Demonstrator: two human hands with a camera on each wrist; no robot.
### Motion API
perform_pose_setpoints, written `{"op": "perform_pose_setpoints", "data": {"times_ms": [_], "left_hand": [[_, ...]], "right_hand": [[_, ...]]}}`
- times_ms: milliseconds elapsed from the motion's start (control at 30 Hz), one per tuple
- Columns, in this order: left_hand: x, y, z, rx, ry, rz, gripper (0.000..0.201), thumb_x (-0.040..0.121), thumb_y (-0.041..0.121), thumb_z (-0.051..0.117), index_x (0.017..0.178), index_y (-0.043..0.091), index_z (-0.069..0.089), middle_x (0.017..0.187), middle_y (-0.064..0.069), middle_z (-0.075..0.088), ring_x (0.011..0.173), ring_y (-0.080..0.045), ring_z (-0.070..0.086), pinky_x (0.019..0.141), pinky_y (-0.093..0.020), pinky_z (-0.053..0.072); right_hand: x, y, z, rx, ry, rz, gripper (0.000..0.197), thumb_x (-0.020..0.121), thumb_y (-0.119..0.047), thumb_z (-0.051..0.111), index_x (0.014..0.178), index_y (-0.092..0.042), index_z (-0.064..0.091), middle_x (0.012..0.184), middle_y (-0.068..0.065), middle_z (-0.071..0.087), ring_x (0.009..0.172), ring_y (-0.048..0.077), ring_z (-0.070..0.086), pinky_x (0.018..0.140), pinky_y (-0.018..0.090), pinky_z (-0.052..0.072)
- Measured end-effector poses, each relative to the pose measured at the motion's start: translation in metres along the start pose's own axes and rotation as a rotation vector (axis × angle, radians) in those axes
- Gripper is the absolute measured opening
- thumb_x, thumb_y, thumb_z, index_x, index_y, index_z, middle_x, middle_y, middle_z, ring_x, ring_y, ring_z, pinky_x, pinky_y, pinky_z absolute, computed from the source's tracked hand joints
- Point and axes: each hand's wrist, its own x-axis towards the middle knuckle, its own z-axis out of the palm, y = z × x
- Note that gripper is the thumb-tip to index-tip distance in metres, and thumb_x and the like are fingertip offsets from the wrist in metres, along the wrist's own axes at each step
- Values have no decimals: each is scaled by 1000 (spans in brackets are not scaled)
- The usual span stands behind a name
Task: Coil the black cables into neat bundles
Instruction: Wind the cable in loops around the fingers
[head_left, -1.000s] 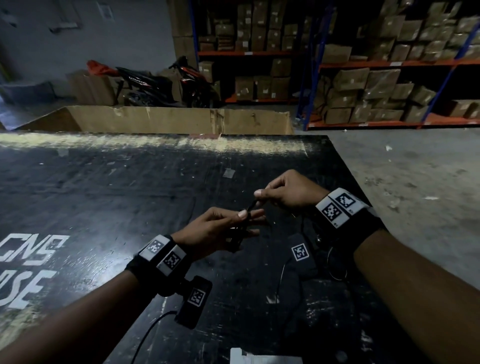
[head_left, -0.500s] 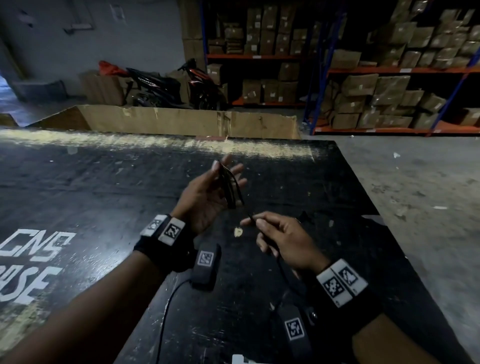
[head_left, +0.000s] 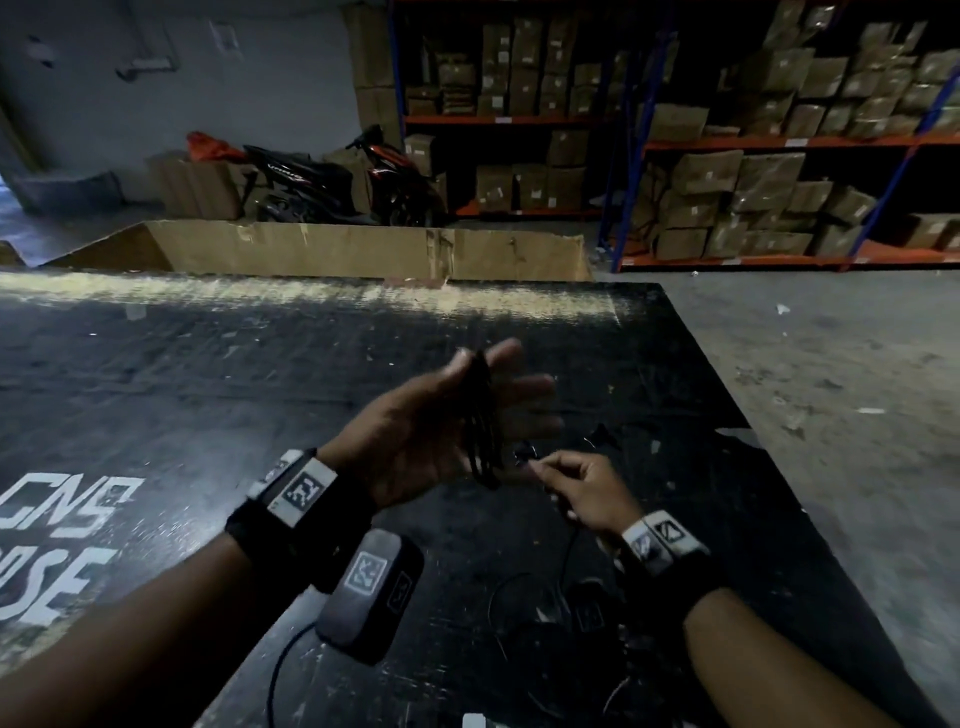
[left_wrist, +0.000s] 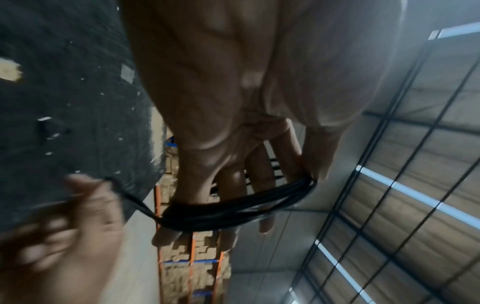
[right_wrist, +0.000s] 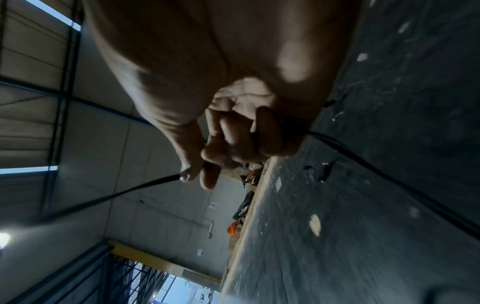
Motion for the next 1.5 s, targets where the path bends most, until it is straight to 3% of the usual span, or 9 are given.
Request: {"op": "perform_pose_setpoints", "data": {"times_ms": [133,300,500,633,733,967,1100,1267,1500], "left_hand": [[-8,-29,-6,141,19,-160,47,102,34,50,143,13,60,152,-17,56,136,-44,55,111,-73,34],[-10,-43,-11,280,148,-240,37,101,31,50,119,11,76,148,-3,62,133,-35,60,113,-72,34],[-1,-49,-18,405,252,-277,42,107,31,47,136,8,65,141,-5,67,130,-25,64,114,-66,37],[3,-41,-23,340,331,-160,45,97,36,53,130,9,69,137,-6,70,125,-25,68,110,-66,38],[7,-33,-27,205,369,-21,37,96,31,54,118,11,76,145,-12,63,117,-27,72,110,-66,36],[15,-7,-37,53,383,146,42,101,39,46,138,28,61,148,-5,61,139,-34,55,110,-68,40],[21,-2,-31,-11,303,191,42,101,40,48,137,26,65,152,-8,58,141,-39,52,116,-77,20],[16,4,-26,-104,185,236,42,100,41,48,135,24,65,154,-11,54,140,-42,51,108,-79,32],[1,1,-18,-142,-65,73,41,103,39,49,136,20,62,153,-14,54,145,-49,41,112,-77,29]], "right_hand": [[22,-45,-17,-225,99,-168,15,80,-18,80,68,-14,73,55,-8,69,48,-5,57,50,11,45],[16,-103,-25,-423,-61,-269,15,71,-22,88,70,-11,78,69,3,77,61,4,67,58,17,51],[-6,-123,-10,-549,-62,-289,19,74,-29,86,72,-11,81,68,3,78,68,15,73,61,29,54],[-23,-117,-7,-444,-18,-318,10,86,-22,77,85,-15,83,68,2,77,61,17,72,57,36,56],[-42,-105,3,-265,-70,-328,20,97,-13,62,109,-10,78,59,10,69,37,3,55,45,13,42],[-56,-56,18,197,-172,-184,26,99,-10,55,115,-10,75,58,19,63,27,10,37,32,17,27],[-54,-30,19,227,-187,-107,26,99,-14,54,108,-14,78,57,7,66,38,14,46,36,16,31],[-39,-13,15,114,-246,-12,35,104,-18,47,116,5,70,52,-2,62,38,3,51,40,13,38],[-13,4,-2,-204,-179,-115,43,89,-48,57,69,-14,75,56,-1,59,54,10,50,60,27,40]]}}
